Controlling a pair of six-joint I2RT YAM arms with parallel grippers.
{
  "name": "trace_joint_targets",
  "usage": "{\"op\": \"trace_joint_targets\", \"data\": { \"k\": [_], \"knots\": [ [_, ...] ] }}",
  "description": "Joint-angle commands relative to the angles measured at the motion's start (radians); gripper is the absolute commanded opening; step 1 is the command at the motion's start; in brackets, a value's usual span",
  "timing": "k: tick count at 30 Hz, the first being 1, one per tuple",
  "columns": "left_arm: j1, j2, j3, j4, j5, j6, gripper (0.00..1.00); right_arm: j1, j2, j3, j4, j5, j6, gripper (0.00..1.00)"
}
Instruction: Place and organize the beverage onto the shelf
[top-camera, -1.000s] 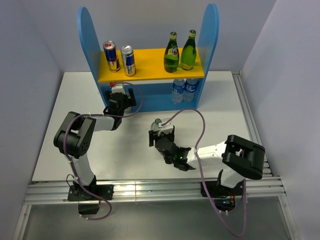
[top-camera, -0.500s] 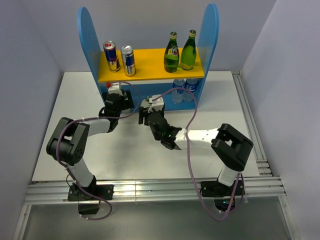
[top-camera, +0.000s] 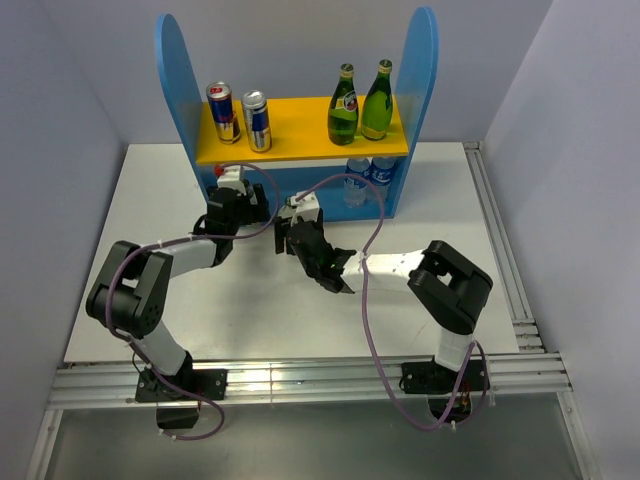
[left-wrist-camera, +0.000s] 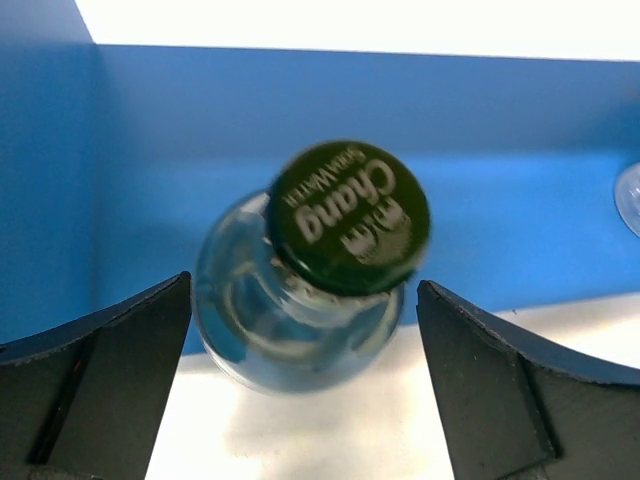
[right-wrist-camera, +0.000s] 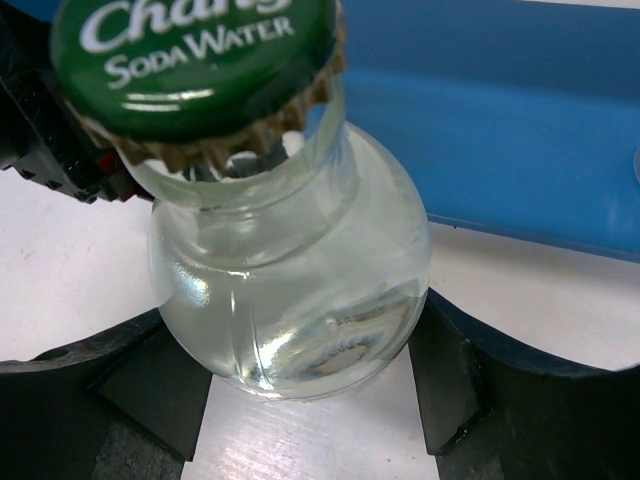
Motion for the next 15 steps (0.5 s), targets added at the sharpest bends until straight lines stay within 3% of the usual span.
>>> {"op": "trace_joint_targets", "data": {
  "k": [1,15],
  "knots": [
    [-0.005,-0.112,0.045,0.125,0.083,-0.001,0.99,0.000,-0.046,0.039,0.144,0.022,0.023,0.00],
    [-0.005,-0.327,-0.025,-0.011,0.058,0.010,0.99,0.001,-0.033,0.039,0.133,-0.003,0.050,0.00]
  ]
}}
